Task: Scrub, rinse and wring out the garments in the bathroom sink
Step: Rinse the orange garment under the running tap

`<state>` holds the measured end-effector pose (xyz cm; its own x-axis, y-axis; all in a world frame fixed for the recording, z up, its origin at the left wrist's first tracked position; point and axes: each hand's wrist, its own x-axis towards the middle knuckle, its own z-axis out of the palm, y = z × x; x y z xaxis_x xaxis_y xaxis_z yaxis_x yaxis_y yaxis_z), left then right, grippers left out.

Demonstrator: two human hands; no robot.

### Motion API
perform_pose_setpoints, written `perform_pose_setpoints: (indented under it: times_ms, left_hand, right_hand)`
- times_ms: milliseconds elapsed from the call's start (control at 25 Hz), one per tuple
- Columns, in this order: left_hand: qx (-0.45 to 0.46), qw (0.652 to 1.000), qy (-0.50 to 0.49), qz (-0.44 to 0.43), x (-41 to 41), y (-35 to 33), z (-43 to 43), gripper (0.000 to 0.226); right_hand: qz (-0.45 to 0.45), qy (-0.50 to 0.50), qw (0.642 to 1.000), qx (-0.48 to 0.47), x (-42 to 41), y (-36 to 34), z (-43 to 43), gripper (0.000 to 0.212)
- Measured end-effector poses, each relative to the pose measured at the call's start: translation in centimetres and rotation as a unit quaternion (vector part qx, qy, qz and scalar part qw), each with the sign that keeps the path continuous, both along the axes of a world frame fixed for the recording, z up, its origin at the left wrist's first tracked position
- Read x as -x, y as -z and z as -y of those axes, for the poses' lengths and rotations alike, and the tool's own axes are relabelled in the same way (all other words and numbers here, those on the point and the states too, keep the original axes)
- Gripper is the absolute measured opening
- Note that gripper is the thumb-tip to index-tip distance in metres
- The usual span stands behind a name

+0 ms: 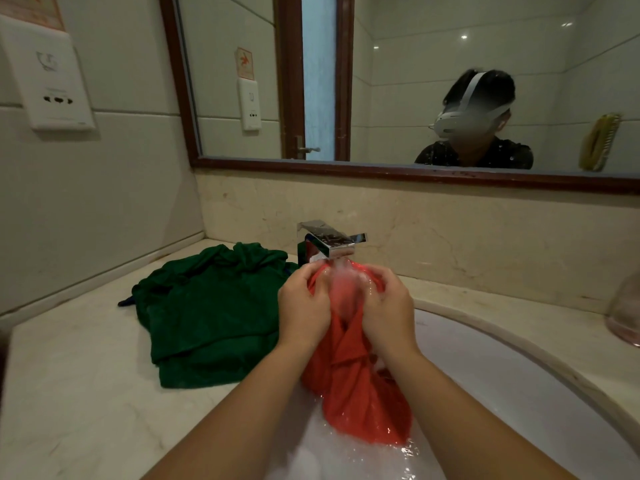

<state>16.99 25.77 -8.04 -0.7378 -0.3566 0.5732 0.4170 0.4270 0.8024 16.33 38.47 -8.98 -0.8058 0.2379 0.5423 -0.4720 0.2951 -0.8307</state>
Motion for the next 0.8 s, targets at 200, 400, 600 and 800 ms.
perform_pose_setpoints:
  times_ms: [200, 400, 600, 800]
  left_hand:
    - [-0.029, 0.999, -0.009, -0.020, 0.0, 0.0, 0.0, 0.017]
    - [-0.055, 0.997, -0.034, -0.036, 0.1, -0.1, 0.7, 0.017]
    - [-0.022, 1.000, 0.005, 0.005, 0.3, 0.0, -0.1, 0.021]
    - [-0.052, 0.999, 0.002, -0.008, 0.2, -0.1, 0.0, 0.019]
  right_hand:
    - [-0.013, -0.007, 1.000, 0.007, -0.2, -0.5, 0.2, 0.020]
    - [-0.003, -0.033, 0.999, 0.016, 0.2, -0.2, 0.9, 0.013]
    - [0.023, -0.003, 0.998, 0.063, 0.5, 0.1, -0.2, 0.014]
    - [0.016, -0.020, 0.999, 0.044, 0.0, 0.0, 0.2, 0.015]
